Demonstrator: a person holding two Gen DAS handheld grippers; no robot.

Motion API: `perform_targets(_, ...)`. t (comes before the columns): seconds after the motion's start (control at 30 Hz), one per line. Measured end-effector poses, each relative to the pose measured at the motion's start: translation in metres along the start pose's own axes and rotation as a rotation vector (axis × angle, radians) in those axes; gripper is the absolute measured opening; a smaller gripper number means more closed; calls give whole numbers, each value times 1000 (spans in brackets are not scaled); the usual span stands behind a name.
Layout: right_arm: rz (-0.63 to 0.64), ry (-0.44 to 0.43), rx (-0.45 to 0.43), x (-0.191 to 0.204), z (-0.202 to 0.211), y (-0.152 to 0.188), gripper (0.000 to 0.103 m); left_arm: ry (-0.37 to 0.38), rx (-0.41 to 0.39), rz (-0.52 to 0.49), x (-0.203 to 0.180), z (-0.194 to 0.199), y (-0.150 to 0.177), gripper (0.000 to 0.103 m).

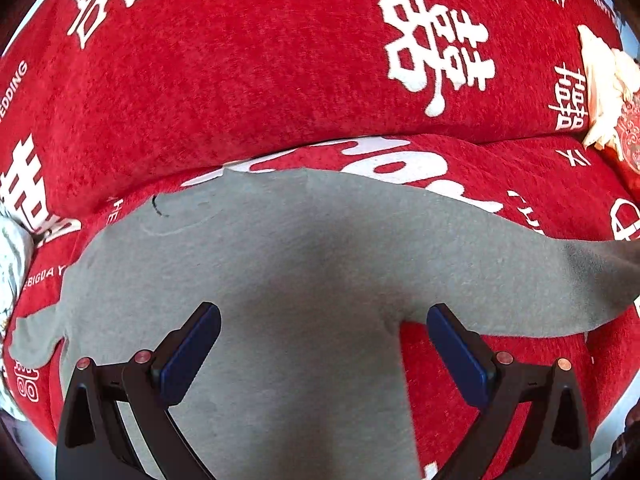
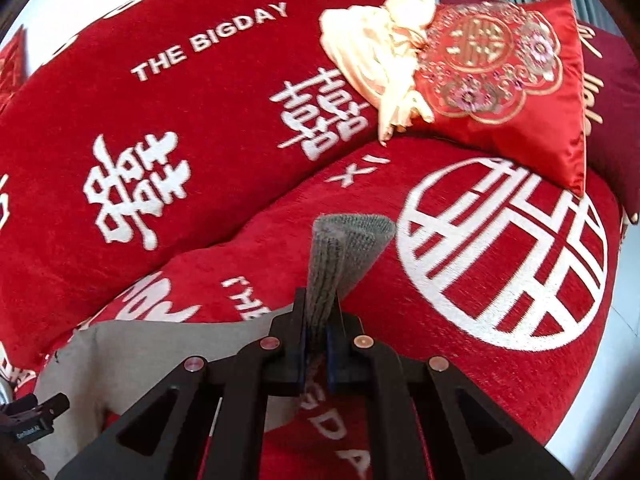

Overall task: Fold small clothes
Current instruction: 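Lift the cuff with the right tool and carry it across the body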

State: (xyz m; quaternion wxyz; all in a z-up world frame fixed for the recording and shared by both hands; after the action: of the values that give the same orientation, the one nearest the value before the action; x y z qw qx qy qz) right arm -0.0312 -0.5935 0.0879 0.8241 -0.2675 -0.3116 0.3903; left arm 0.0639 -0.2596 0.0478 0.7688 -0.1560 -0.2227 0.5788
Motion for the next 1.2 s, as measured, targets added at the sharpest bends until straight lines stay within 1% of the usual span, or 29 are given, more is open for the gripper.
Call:
perform_targets(0.2, 39, -47, 8, 41, 5, 3, 7, 18, 17, 27, 22, -3, 14, 103)
perform_targets(0.37, 86, -97, 17, 85, 7, 10, 7, 17, 47, 59, 48, -11, 31, 103)
perform_targets(0.47, 105, -104, 16, 105, 7, 13, 7, 15, 51, 74, 64, -13, 39, 103)
perform_targets(0.8, 138, -99, 34, 143, 5, 23, 7, 32, 50, 133, 103, -16, 50, 103)
perform_targets(1.2, 175, -154, 60, 199, 4, 34, 7, 55, 46, 183, 136, -19, 57, 103)
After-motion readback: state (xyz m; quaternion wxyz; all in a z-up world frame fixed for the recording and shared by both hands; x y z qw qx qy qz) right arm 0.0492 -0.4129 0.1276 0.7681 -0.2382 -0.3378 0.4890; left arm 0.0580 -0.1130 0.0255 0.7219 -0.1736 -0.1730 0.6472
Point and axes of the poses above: each gripper's, at about its wrist camera, not at the fingertips, and z roughly against the way its jaws point, x to its left, y to its underside, the point moved 4 cm from there along -z, roughly the way its jaws point, and after that the axes turned 5 degrees about -y, right-handed, at the moved point
